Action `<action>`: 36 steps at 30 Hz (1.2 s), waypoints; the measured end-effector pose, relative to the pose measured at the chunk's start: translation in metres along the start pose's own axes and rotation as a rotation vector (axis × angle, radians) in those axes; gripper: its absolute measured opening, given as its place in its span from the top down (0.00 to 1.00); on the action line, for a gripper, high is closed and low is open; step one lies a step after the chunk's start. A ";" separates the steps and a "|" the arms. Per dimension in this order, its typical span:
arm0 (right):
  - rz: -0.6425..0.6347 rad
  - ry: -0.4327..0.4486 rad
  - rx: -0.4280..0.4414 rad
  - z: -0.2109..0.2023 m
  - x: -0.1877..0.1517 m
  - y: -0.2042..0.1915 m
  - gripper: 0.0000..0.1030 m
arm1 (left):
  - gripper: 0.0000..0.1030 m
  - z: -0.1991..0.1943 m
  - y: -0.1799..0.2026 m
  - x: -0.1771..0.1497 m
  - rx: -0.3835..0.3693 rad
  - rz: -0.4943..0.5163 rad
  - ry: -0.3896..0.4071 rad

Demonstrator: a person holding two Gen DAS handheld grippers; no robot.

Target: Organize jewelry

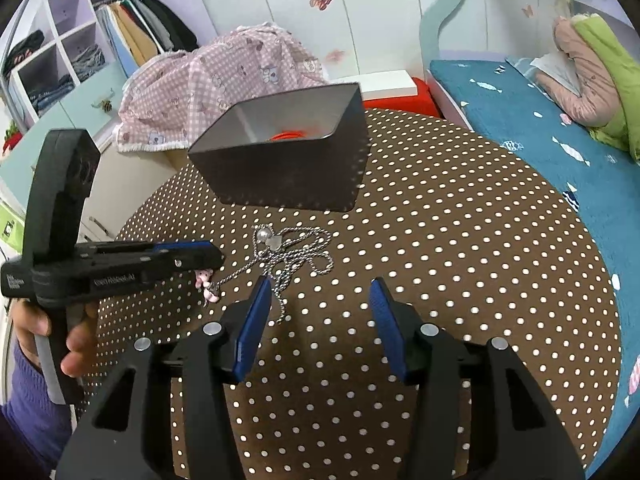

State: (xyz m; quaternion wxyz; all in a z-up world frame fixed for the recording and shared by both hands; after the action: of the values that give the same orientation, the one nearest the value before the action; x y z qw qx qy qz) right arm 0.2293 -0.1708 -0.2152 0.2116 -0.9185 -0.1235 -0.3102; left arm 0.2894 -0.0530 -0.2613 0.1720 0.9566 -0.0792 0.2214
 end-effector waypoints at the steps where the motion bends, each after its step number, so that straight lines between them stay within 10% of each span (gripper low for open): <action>1: -0.009 -0.004 -0.005 0.002 0.000 -0.002 0.53 | 0.92 -0.002 -0.002 -0.001 -0.013 -0.011 -0.004; 22: -0.112 -0.016 -0.032 0.037 0.017 -0.034 0.53 | 0.93 -0.068 -0.034 0.019 -0.059 -0.070 0.107; 36: -0.203 -0.047 -0.112 0.061 0.022 -0.033 0.87 | 0.93 -0.062 -0.032 0.021 -0.070 -0.062 0.096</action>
State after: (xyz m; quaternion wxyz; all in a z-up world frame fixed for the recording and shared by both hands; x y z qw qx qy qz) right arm 0.2662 -0.1114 -0.2351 0.1243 -0.9188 -0.2034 -0.3147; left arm 0.2911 -0.0025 -0.2091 0.2157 0.9403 -0.0488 0.2586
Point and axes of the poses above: each gripper's, at about its wrist camera, not at the fingertips, and z roughly the way its jaws point, y to its right, x to its top, the point moved 8 cm from there along z, roughly the way its jaws point, and after that the axes turned 5 degrees about x, right-handed, at the moved point
